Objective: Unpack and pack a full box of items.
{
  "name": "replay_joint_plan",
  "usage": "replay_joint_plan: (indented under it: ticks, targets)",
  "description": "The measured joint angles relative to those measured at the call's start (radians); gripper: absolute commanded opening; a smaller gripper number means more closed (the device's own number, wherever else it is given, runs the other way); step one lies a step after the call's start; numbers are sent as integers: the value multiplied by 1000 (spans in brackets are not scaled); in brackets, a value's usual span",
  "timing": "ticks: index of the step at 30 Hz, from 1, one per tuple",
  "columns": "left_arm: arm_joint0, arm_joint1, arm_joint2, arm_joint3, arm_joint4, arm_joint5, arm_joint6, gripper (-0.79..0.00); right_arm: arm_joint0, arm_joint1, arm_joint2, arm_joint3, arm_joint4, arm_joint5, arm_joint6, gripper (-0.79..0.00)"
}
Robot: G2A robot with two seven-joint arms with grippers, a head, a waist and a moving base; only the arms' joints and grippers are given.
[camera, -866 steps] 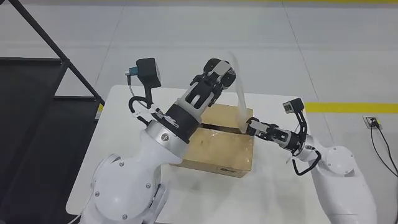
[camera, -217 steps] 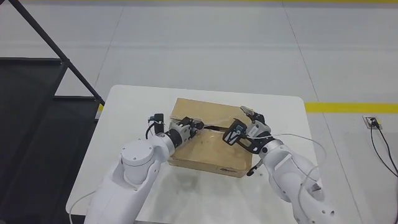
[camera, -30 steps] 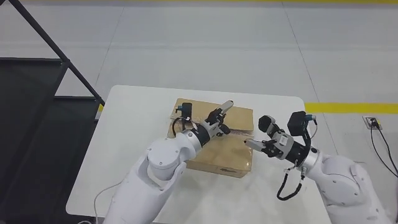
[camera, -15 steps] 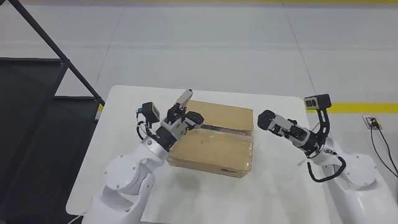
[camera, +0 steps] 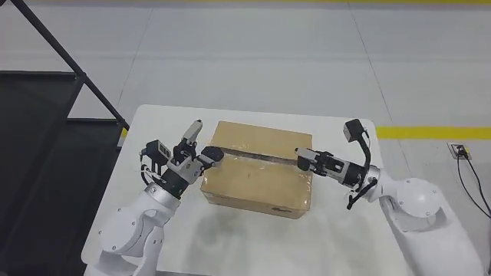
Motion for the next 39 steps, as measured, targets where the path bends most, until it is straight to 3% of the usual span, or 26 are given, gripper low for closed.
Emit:
replay_joint_plan:
  ticks: [9, 21, 39]
  targets:
    - [-2, 6, -16, -4, -8, 7, -24, 0, -38, 9, -23, -87, -201, 138, -72, -785]
    - [3, 14, -42, 5, -19, 3, -47, 0, 29, 0, -81, -59, -286, 349, -123, -785]
    - [23, 23, -59, 4, -35, -18, -49, 0, 96, -9, -163, 24, -360, 437, -87, -785]
